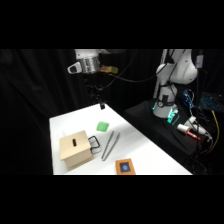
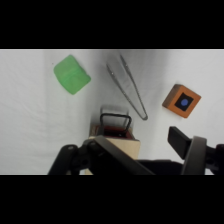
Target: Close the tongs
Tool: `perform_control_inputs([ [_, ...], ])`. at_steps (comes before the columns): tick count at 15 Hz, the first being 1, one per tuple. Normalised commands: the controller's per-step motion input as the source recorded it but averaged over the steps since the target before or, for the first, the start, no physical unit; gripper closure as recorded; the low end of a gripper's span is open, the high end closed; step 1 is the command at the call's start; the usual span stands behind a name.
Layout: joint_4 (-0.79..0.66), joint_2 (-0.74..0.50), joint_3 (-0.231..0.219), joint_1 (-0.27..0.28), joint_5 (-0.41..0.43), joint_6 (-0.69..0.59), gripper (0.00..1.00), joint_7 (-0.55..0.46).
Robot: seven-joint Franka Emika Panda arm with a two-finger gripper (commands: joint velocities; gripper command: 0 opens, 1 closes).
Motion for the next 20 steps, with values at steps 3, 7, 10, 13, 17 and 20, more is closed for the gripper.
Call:
perform_control_inputs([
  [3, 0.01, 0.03, 0.034, -0.014, -0.029, 0.07, 0.0, -0.04],
  [7, -0.07, 0.03, 0.068, 0.0, -0.016, 0.22, 0.0, -0.29],
  [10, -0.14, 0.0, 0.075, -0.018, 0.025, 0.25, 0.0, -0.47],
  [13, -0.18, -0.02, 0.082, -0.043, 0.095, 0.22, 0.0, -0.53],
  [17, -0.2, -0.04, 0.085, -0.059, 0.155, 0.22, 0.0, -0.44],
  [20, -0.18, -0.01, 0.076, -0.058, 0.124, 0.29, 0.0, -0.34],
])
